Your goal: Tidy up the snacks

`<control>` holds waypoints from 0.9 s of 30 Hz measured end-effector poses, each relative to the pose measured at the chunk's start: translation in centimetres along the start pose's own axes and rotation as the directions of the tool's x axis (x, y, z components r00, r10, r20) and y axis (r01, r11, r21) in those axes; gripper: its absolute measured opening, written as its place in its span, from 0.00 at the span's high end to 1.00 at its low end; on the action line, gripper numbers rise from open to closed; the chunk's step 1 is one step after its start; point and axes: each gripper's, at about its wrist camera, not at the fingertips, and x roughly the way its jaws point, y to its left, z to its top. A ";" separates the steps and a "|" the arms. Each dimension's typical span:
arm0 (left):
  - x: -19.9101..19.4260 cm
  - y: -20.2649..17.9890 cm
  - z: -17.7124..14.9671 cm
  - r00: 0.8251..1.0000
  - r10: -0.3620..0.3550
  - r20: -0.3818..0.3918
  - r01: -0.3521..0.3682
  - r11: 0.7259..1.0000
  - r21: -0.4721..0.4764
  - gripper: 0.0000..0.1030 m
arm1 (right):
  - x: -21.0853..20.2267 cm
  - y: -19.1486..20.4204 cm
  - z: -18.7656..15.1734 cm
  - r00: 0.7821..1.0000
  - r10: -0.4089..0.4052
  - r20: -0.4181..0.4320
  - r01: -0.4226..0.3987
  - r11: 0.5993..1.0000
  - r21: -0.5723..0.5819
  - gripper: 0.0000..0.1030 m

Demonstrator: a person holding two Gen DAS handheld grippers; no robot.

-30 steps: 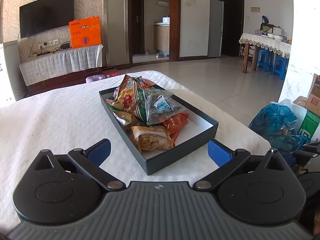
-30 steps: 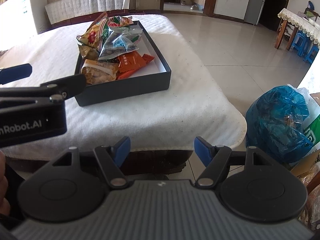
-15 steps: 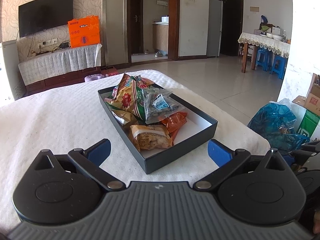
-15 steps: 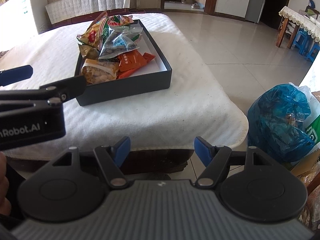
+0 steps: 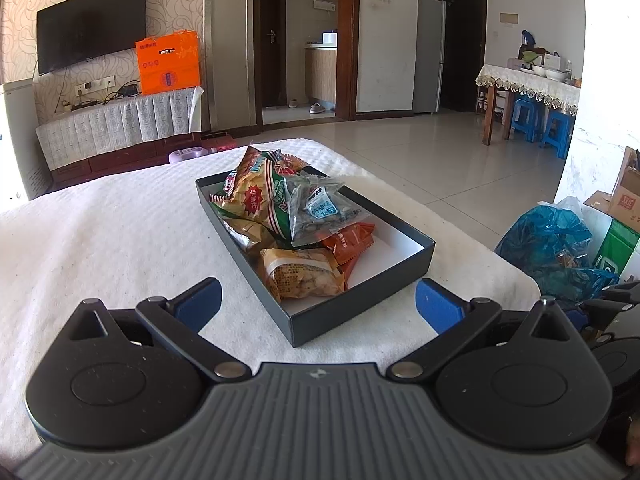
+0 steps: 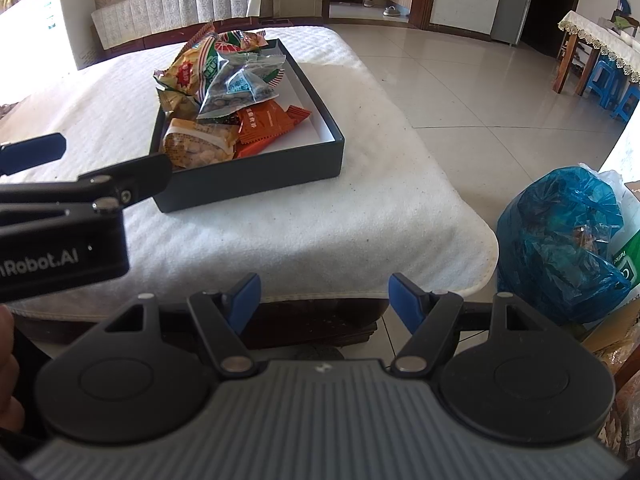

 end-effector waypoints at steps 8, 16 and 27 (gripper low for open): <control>0.0 0.0 -0.1 1.000 -0.003 0.000 0.003 1.000 0.000 0.00 | 0.0 0.0 0.0 1.000 0.000 0.000 0.000 1.000 0.000 0.30; 0.0 0.0 -0.1 1.000 -0.005 0.000 0.005 1.000 0.003 0.00 | 0.0 0.0 0.0 1.000 0.000 0.000 0.000 1.000 0.000 0.30; 0.0 -0.1 -0.1 1.000 -0.006 -0.001 0.006 1.000 0.003 0.00 | 0.0 0.0 0.0 1.000 0.001 0.000 -0.001 1.000 0.000 0.30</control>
